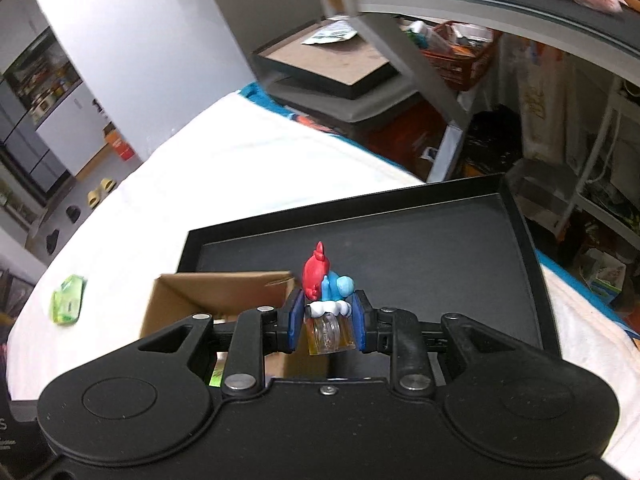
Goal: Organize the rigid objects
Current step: 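Carry the red-capped figure with the right gripper into the box and release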
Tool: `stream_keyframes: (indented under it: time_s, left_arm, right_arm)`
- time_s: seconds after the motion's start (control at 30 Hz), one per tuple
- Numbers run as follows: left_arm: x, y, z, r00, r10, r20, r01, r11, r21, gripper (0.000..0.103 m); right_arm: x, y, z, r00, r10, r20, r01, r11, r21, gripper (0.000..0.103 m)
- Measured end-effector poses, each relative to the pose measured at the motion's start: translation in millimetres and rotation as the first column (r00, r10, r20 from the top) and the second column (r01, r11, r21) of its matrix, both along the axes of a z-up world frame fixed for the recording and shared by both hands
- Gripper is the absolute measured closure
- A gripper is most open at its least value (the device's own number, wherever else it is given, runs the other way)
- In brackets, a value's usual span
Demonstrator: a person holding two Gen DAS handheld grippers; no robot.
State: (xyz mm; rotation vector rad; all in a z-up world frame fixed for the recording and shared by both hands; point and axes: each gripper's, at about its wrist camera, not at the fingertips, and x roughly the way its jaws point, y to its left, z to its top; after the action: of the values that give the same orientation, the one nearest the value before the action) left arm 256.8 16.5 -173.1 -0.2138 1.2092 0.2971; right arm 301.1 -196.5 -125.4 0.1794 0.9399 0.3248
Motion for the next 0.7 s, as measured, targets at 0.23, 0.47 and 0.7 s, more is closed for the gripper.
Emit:
stream_keyframes:
  time_s: [0.23,0.47,0.7]
  left_arm:
    - [-10.3,10.5,-1.3,1.0,0.02,0.006,-0.02,0.999,-0.03,0.06]
    - [-21.5,24.1,-5.1,0.999,0.042,0.017,-0.041,0.997,-0.063,0.06]
    - [-27.9,29.9,-10.5,0.999,0.032,0.022,-0.03,0.996,-0.082,0.06]
  right_arm:
    - [-11.0,25.4,8.0,0.999,0.052,0.01,-0.052,0.999,-0.016,0.078]
    - [-17.8,51.7,4.7,0.996,0.084,-0.008,-0.084,0.996,-0.036,0.077]
    - [-18.3,72.8,3.5,0.995,0.095,-0.019,-0.096,0.993,-0.068,0.077]
